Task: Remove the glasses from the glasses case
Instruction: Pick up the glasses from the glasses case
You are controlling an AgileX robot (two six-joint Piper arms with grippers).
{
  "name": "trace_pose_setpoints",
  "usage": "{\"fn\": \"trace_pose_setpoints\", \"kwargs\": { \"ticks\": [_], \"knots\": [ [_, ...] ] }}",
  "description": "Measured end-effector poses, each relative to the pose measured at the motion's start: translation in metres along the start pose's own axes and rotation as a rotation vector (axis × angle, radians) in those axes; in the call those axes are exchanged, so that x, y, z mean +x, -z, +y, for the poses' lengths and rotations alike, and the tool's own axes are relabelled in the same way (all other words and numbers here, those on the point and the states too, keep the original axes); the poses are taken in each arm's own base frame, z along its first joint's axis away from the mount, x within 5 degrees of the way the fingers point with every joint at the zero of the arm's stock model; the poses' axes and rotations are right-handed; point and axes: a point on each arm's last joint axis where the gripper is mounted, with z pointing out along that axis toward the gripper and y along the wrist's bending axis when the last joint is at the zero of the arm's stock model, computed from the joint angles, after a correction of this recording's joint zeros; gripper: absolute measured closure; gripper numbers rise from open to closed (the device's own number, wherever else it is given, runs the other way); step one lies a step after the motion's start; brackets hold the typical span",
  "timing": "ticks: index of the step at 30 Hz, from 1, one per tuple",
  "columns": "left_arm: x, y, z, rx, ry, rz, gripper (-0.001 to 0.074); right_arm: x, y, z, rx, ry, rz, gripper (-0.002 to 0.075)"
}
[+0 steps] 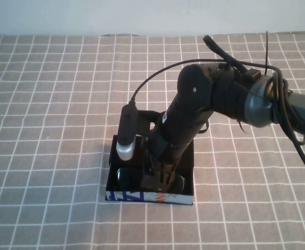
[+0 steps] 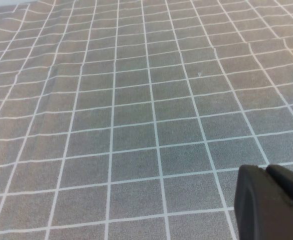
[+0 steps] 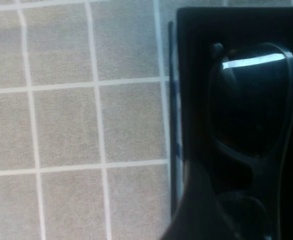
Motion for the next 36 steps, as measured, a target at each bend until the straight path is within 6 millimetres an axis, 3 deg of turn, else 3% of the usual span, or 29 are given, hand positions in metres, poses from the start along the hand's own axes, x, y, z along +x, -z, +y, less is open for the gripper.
{"fn": "trace_pose_setpoints", "kwargs": {
  "ticks": [16, 36],
  "knots": [
    [0.0, 0.0, 0.0, 0.0, 0.0, 0.0, 0.0739, 0.003, -0.016, -0.001, -0.021, -0.002, 0.029, 0.0338],
    [0.0, 0.0, 0.0, 0.0, 0.0, 0.0, 0.0738, 0.003, -0.017, -0.003, 0.0, 0.002, 0.028, 0.0338]
  ]
}}
